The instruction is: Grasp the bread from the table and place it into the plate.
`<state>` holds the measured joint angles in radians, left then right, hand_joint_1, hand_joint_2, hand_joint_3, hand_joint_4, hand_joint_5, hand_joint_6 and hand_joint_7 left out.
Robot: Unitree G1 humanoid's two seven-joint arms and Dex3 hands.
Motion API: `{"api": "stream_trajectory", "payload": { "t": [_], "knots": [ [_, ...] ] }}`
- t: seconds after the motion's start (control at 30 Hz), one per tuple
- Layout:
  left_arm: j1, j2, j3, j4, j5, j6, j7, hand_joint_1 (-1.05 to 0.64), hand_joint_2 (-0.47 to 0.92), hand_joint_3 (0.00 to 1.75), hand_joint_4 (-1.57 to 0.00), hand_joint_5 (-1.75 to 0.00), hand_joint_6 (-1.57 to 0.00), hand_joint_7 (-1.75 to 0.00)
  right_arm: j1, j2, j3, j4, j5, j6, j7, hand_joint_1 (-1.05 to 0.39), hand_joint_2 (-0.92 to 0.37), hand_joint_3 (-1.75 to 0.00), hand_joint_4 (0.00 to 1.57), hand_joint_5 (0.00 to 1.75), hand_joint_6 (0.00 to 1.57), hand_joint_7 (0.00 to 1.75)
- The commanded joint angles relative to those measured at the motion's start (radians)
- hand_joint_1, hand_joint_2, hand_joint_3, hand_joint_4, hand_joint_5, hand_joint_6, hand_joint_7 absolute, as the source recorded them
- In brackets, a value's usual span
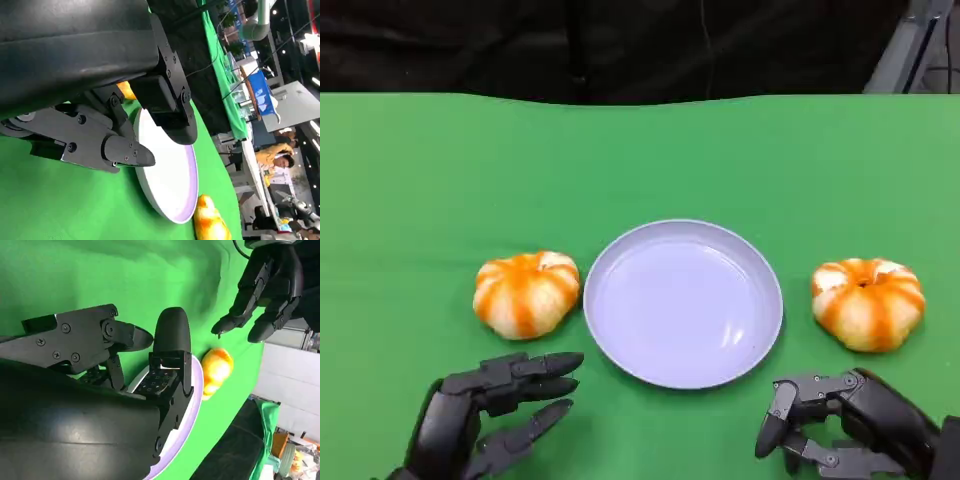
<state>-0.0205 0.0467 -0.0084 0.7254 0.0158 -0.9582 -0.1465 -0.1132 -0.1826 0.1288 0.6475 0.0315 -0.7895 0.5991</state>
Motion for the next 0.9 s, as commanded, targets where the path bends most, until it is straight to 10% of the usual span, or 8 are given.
{"api": "stream_trajectory", "payload": {
  "t": [0.03,0.9],
  "knots": [
    [0.008,0.009,0.005,-0.012,-0.013,0.008,-0.008,-0.15,0.92,0.15,-0.93,-0.25,-0.99,-0.01,0.003,-0.016,-0.004,0.000,0.004,0.000,-0.003,-0.04,-0.90,-0.52,0.71,1.60,0.80,1.07],
    [0.008,0.009,0.005,-0.012,-0.013,0.008,-0.008,-0.15,0.92,0.15,-0.96,-0.19,-1.00,-0.01,0.003,-0.016,-0.004,0.000,0.004,0.000,-0.003,-0.04,-0.89,-0.53,0.71,1.60,0.80,1.07]
  ]
}}
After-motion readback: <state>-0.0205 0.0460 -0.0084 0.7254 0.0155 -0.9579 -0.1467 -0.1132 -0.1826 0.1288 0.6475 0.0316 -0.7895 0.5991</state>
